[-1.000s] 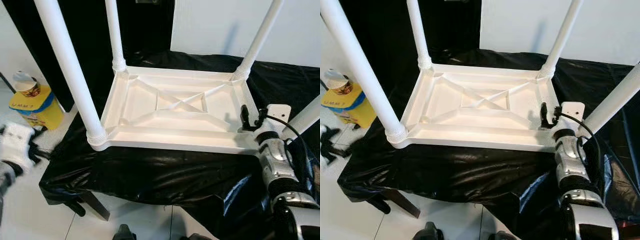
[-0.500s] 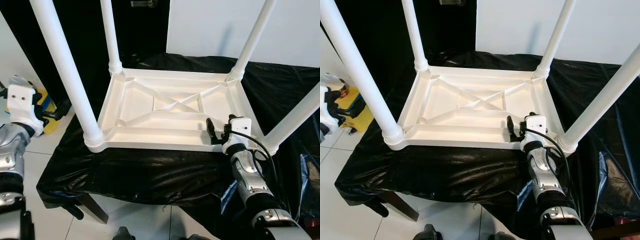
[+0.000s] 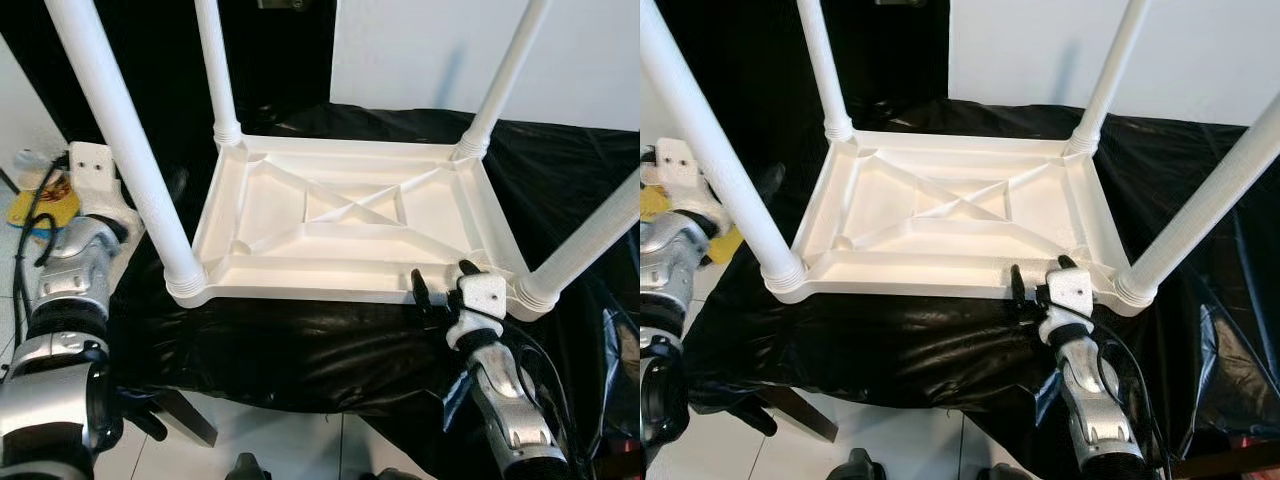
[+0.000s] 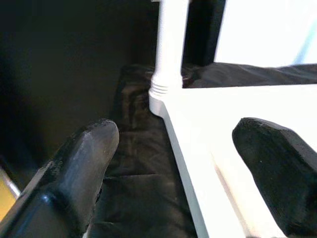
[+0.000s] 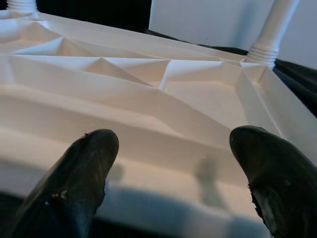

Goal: Building children table

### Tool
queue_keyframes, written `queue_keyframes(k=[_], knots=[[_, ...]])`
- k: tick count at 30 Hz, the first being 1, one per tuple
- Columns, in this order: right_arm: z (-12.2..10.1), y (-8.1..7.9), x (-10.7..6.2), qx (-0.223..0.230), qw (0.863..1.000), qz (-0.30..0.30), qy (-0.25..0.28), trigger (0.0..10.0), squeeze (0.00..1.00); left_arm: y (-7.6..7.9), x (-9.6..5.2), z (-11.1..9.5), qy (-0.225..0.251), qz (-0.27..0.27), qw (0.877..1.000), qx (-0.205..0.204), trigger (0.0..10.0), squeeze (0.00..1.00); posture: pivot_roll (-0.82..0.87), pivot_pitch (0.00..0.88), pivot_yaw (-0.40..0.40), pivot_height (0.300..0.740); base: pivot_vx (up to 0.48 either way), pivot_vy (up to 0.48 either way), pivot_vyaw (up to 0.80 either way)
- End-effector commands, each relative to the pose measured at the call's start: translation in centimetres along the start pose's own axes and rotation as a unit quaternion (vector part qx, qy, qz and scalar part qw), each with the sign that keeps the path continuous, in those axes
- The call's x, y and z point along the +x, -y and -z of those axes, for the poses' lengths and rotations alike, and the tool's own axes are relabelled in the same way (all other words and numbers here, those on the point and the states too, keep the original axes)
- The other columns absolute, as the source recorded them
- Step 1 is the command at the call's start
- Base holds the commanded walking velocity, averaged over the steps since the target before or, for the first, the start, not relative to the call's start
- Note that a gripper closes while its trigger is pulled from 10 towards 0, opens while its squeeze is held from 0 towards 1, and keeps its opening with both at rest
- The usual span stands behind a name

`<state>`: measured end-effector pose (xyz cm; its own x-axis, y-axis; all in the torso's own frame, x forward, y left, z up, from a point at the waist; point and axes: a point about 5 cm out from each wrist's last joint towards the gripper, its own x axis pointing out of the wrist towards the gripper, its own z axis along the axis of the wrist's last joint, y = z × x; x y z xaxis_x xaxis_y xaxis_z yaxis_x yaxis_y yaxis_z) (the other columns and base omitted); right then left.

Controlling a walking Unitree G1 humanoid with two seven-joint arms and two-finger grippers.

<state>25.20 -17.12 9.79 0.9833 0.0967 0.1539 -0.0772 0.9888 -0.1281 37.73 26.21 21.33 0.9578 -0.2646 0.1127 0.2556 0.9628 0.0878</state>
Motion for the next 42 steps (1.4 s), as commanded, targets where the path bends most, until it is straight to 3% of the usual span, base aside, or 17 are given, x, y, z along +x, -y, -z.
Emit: queue_keyframes(k=[1, 3, 4, 6, 7, 11, 14, 18, 27, 29, 30, 33, 34, 37, 42], knots=[[-0.5, 0.5, -0.5, -0.001, 1.0, 0.005, 0.002, 10.0, 0.0, 0.6, 0.4, 0.3, -0.001, -0.002, 1.0, -0.003, 10.0, 0.0, -0.05, 0.085, -0.028, 0.74, 0.0, 0.0, 0.0], [-0.7, 0.6, -1.0, 0.004, 1.0, 0.005, 0.0, 10.0, 0.0, 0.9, 0.6, 0.4, -0.001, 0.004, 1.0, -0.001, 10.0, 0.0, -0.05, 0.085, -0.028, 0.74, 0.0, 0.0, 0.0], [-0.9, 0.7, -2.5, 0.013, 1.0, 0.003, -0.013, 10.0, 0.0, 1.9, 1.2, 0.7, -0.002, 0.029, 1.0, -0.01, 10.0, 0.0, -0.07, 0.096, -0.024, 0.74, 0.0, 0.0, 0.0], [-0.9, 0.8, -2.9, 0.014, 1.0, 0.001, -0.017, 10.0, 0.0, 2.3, 1.4, 0.8, -0.001, 0.037, 0.999, -0.013, 10.0, 0.0, -0.07, 0.096, -0.024, 0.74, 0.0, 0.0, 0.0], [-0.6, 1.2, -4.0, 0.014, 0.999, 0.01, -0.032, 10.0, 0.0, 3.2, 1.6, 0.9, 0.002, 0.063, 0.998, -0.014, 10.0, 0.0, -0.07, 0.1, -0.02, 0.74, 0.0, 0.0, 0.0], [-0.4, 1.4, -4.7, 0.014, 0.999, 0.016, -0.042, 10.0, 0.0, 3.7, 1.7, 1.0, 0.007, 0.082, 0.997, -0.009, 10.0, 0.0, -0.07, 0.1, -0.02, 0.74, 0.0, 0.0, 0.0], [0.5, 1.6, -5.5, 0.02, 0.997, 0.027, -0.07, 10.0, 0.0, 5.2, 1.9, 1.2, 0.014, 0.144, 0.989, -0.044, 10.0, 0.0, -0.09, 0.111, -0.016, 0.74, 0.0, 0.0, 0.0], [1.1, 1.8, -5.8, 0.037, 0.994, 0.042, -0.094, 10.0, 0.0, 6.6, 1.9, 1.2, 0.028, 0.199, 0.978, -0.057, 10.0, 0.0, -0.09, 0.115, -0.018, 0.74, 0.0, 0.0, 0.0], [1.3, 1.8, -5.5, 0.054, 0.991, 0.045, -0.11, 10.0, 0.0, 8.0, 1.5, 1.2, 0.048, 0.257, 0.963, -0.071, 10.0, 0.0, -0.09, 0.116, -0.028, 0.74, 0.0, 0.0, 0.0], [1.5, 2.0, -4.7, 0.062, 0.99, 0.05, -0.113, 10.0, 0.0, 9.5, 0.6, 1.2, 0.065, 0.306, 0.945, -0.09, 10.0, 0.0, -0.08, 0.115, -0.044, 0.74, 0.0, 0.0, 0.0], [1.5, 2.0, -4.7, 0.062, 0.99, 0.05, -0.113, 10.0, 0.0, 9.5, 0.6, 1.2, 0.065, 0.306, 0.945, -0.09, 10.0, 0.0, -0.08, 0.115, -0.044, 0.74, 0.0, 0.0, 0.0], [1.7, 2.1, -3.3, 0.068, 0.99, 0.054, -0.112, 10.0, 0.0, 12.0, -1.6, 0.2, 0.089, 0.384, 0.905, -0.158, 10.0, 0.0, -0.07, 0.118, -0.052, 0.74, 0.0, 0.0, 0.0], [1.7, 2.1, -3.3, 0.068, 0.99, 0.054, -0.112, 10.0, 0.0, 12.0, -1.6, 0.2, 0.089, 0.384, 0.905, -0.158, 10.0, 0.0, -0.07, 0.118, -0.052, 0.74, 0.0, 0.0, 0.0], [2.0, 1.9, -2.0, 0.075, 0.988, 0.052, -0.122, 10.0, 0.0, 14.2, -3.7, -0.9, 0.104, 0.443, 0.87, -0.191, 10.0, 0.0, -0.05, 0.118, -0.062, 0.74, 0.0, 0.0, 0.0], [2.2, 1.4, -1.0, 0.081, 0.988, 0.041, -0.126, 10.0, 0.0, 15.9, -5.0, -1.3, 0.103, 0.466, 0.854, -0.207, 10.0, 0.0, -0.03, 0.116, -0.064, 0.74, 0.0, 0.0, 0.0]])
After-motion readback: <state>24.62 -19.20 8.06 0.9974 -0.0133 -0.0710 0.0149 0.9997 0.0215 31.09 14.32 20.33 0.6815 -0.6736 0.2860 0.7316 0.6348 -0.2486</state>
